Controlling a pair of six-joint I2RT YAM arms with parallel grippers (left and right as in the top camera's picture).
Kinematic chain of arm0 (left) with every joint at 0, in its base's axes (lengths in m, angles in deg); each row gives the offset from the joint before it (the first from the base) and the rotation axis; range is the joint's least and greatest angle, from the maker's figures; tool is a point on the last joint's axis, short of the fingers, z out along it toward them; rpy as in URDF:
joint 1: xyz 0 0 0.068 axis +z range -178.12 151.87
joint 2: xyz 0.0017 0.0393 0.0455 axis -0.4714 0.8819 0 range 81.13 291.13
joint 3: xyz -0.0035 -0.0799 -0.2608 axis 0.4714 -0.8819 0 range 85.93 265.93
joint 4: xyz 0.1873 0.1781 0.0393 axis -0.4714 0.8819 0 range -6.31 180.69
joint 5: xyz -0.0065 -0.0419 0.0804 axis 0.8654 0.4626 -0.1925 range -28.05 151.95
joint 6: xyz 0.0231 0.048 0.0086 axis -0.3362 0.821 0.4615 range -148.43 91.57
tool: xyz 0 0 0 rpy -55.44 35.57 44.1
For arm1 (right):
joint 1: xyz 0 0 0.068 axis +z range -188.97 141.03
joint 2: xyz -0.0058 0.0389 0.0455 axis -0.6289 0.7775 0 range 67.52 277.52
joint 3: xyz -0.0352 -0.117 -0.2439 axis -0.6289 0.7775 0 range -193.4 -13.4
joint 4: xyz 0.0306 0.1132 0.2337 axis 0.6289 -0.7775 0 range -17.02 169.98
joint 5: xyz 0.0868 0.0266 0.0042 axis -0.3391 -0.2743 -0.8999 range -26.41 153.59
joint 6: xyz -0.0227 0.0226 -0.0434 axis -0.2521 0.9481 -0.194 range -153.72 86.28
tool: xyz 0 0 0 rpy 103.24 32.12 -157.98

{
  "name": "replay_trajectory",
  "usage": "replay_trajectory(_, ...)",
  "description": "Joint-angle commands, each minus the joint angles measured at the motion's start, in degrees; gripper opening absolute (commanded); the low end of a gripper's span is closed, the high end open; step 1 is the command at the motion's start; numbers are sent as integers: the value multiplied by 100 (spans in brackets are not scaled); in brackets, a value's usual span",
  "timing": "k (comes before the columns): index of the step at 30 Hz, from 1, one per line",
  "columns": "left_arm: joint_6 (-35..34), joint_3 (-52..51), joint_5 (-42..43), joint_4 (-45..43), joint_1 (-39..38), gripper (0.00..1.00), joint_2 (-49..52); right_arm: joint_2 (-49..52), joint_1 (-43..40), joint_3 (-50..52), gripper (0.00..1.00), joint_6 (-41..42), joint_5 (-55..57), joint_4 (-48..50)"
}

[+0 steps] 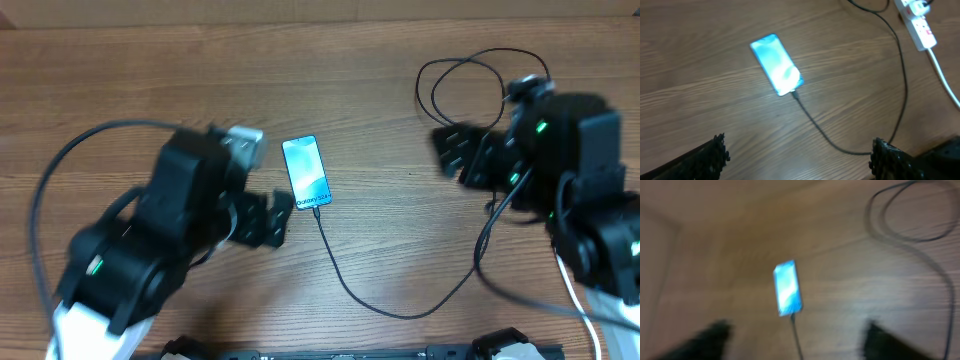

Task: Plug charger to phone and switch on socket

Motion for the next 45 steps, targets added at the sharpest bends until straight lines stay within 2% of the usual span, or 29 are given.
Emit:
replay_trajectory(1, -168, 92, -673, 184, -37, 98, -479, -20, 529, -85, 100, -68, 63, -192)
replay_trajectory(9, -175, 63, -1182, 658, -37, 100, -1432, -146, 1460, 15, 100, 190, 1062, -1016)
replay_trajectory(16, -74, -262, -1178, 739, -37, 100, -1725, -1060, 2146, 962, 100, 282, 1469, -728)
replay_trajectory(22, -94, -463, -1180, 673, -37, 100, -1635, -1593, 2184, 1294, 100, 278, 1467, -927)
replay_trajectory(41, -92, -479, -1180, 673, -37, 99, -1580, -1574, 2184, 1294, 100, 278, 1464, -1027)
replay_trajectory(45, -92, -479, -1178, 680, -352, 99, -1648, -1574, 2184, 1294, 100, 278, 1467, -1027)
